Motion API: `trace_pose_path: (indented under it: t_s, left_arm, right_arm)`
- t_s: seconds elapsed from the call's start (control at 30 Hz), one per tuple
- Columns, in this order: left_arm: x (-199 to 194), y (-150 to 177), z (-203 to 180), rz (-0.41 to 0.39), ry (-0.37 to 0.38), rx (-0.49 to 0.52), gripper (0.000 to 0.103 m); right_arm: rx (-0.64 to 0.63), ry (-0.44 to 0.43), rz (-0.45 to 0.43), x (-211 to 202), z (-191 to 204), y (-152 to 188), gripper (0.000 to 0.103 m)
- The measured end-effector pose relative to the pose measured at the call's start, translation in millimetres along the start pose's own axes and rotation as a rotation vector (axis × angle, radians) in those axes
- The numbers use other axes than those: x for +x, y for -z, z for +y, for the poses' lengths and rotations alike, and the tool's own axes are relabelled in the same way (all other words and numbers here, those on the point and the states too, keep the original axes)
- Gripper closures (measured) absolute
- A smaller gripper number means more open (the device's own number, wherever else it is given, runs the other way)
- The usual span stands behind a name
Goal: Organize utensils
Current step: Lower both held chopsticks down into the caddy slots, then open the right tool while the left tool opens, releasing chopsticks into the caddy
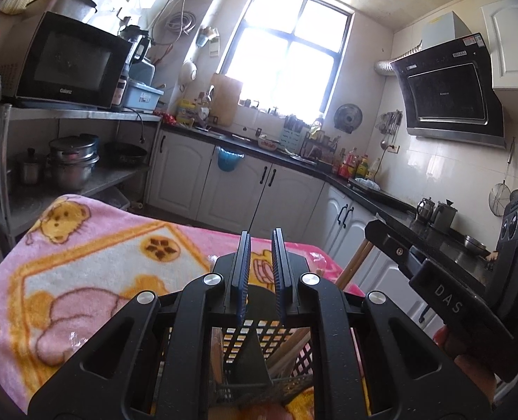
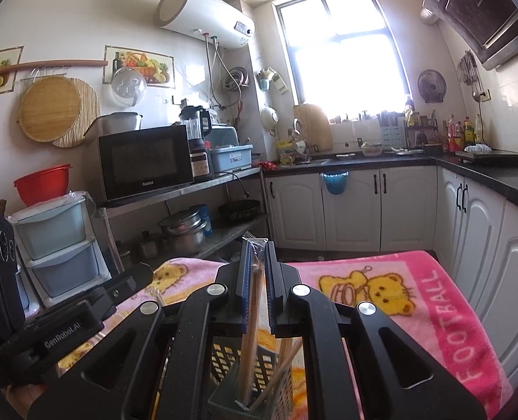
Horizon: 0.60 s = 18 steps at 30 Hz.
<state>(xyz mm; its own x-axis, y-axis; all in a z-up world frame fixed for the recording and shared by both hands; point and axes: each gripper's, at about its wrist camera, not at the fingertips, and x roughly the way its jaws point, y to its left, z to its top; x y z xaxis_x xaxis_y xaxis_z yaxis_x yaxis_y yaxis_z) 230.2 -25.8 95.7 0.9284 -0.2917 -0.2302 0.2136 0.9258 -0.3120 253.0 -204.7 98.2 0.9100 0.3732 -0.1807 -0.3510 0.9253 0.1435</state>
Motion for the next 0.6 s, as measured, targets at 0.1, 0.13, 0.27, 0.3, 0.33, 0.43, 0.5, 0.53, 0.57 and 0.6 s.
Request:
trace_pose_path:
  t_s: [0.1,0.13,0.27,0.3,0.33,0.43,0.5,0.53,0.57,0.6]
  left_arm:
    - [-4,0,2,0.013,0.003,-0.009,0.095]
    - [-5,0,3,0.017,0.005,-0.013,0.095]
    - [-9,0,1,0.032,0.011,-0.011,0.095]
    - [-11,1,0,0.034,0.01,-0.005,0.095]
    - [-12,0,-1,0.036,0.01,0.0,0.095]
    - [-15,0,-4,0.04,0.01,0.014,0.095]
    - [-16,1,-6,0.048,0.014,0.016,0.095]
    - [-16,1,-7,0.052,0.015,0.017,0.095]
    - [-17,1,-8,0.057,0.017,0.017,0.095]
    - [-17,2,-7,0.061,0.018,0.018,0.095]
  right_arm:
    - [0.01,0.001,0.018,-3,-2,3,0.094]
    - [0.014,0.003,0.023,-4,-2,4,0.092]
    - [0.027,0.012,0.049,-9,-5,9,0.089]
    - [0.029,0.015,0.054,-11,-6,10,0.089]
    - [0.032,0.016,0.057,-12,-7,11,0.089]
    - [0.044,0.021,0.073,-16,-9,14,0.086]
    - [0.047,0.023,0.083,-20,-10,16,0.084]
    - [0.047,0.025,0.087,-21,-10,16,0.083]
    - [0.048,0.027,0.094,-23,-11,17,0.083]
    - [0.049,0.027,0.101,-24,-11,18,0.083]
